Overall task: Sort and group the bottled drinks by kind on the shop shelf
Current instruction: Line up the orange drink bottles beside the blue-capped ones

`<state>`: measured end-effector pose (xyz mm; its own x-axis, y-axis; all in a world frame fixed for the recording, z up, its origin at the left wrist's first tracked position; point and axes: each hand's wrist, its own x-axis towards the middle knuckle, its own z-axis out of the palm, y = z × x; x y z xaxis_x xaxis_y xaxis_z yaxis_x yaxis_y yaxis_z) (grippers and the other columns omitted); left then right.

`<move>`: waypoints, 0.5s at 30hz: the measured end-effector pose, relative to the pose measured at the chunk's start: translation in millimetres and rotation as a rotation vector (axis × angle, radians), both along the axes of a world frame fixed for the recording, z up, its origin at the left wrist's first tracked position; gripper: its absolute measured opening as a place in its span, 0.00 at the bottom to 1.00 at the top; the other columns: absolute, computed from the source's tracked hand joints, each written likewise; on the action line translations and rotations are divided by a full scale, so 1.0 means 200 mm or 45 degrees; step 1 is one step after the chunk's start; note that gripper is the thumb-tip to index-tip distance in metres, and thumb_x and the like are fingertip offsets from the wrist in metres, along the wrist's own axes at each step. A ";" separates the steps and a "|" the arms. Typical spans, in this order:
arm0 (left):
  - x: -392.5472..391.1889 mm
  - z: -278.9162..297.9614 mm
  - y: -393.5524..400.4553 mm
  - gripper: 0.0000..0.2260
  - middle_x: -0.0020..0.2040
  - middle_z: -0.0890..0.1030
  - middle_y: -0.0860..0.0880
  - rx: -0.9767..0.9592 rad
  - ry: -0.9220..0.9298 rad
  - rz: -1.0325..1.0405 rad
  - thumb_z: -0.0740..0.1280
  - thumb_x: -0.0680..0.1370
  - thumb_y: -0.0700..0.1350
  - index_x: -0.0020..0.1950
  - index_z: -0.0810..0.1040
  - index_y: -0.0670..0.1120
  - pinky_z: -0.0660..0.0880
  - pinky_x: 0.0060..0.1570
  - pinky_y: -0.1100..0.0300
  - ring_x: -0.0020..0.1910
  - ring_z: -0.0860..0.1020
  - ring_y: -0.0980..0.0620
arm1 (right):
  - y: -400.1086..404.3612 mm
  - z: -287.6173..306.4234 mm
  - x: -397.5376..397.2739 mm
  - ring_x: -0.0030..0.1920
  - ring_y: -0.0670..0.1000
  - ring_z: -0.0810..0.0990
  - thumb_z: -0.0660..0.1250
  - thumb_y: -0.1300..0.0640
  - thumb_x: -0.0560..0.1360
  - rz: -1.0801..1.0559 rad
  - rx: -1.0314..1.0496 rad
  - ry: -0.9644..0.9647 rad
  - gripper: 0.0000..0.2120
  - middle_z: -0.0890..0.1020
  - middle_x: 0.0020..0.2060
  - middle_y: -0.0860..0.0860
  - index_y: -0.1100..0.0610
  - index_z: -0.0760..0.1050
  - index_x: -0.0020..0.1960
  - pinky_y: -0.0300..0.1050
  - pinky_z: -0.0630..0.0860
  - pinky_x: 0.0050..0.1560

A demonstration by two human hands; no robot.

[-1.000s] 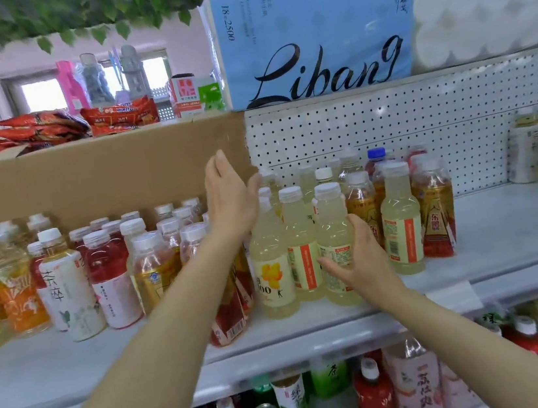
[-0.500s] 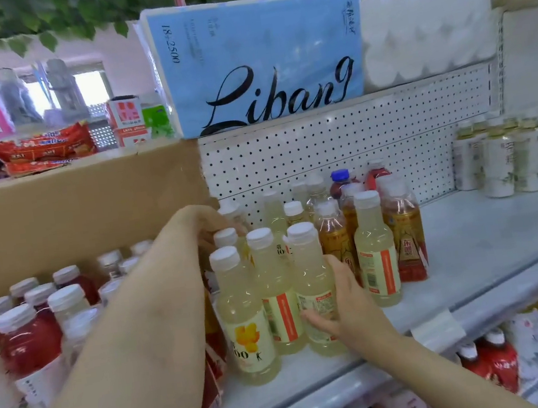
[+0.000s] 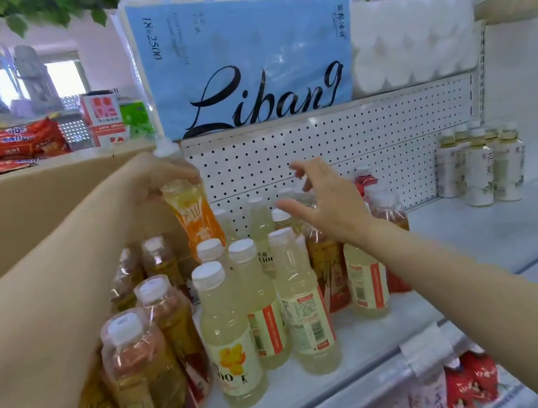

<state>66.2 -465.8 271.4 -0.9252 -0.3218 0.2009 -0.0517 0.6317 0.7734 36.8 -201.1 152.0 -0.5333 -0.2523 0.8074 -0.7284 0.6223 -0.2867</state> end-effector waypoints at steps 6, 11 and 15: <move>0.09 0.06 -0.08 0.19 0.49 0.84 0.47 0.006 0.262 0.006 0.79 0.69 0.51 0.56 0.80 0.48 0.79 0.44 0.56 0.48 0.82 0.49 | -0.12 0.11 -0.23 0.69 0.55 0.66 0.61 0.34 0.77 -0.061 -0.143 -0.201 0.37 0.67 0.70 0.55 0.58 0.60 0.75 0.50 0.66 0.68; 0.10 -0.02 -0.07 0.14 0.47 0.84 0.51 0.055 0.420 0.047 0.78 0.70 0.51 0.53 0.83 0.49 0.79 0.45 0.57 0.47 0.83 0.52 | -0.22 0.13 -0.49 0.66 0.62 0.71 0.67 0.47 0.77 -0.418 0.302 -0.753 0.34 0.68 0.69 0.63 0.62 0.59 0.74 0.52 0.72 0.59; 0.11 -0.05 -0.09 0.13 0.49 0.84 0.51 0.105 0.495 0.088 0.77 0.70 0.54 0.51 0.81 0.53 0.80 0.56 0.50 0.49 0.83 0.51 | -0.21 0.05 -0.55 0.56 0.58 0.77 0.62 0.60 0.78 -0.459 0.078 -0.868 0.29 0.75 0.62 0.61 0.65 0.56 0.75 0.47 0.71 0.44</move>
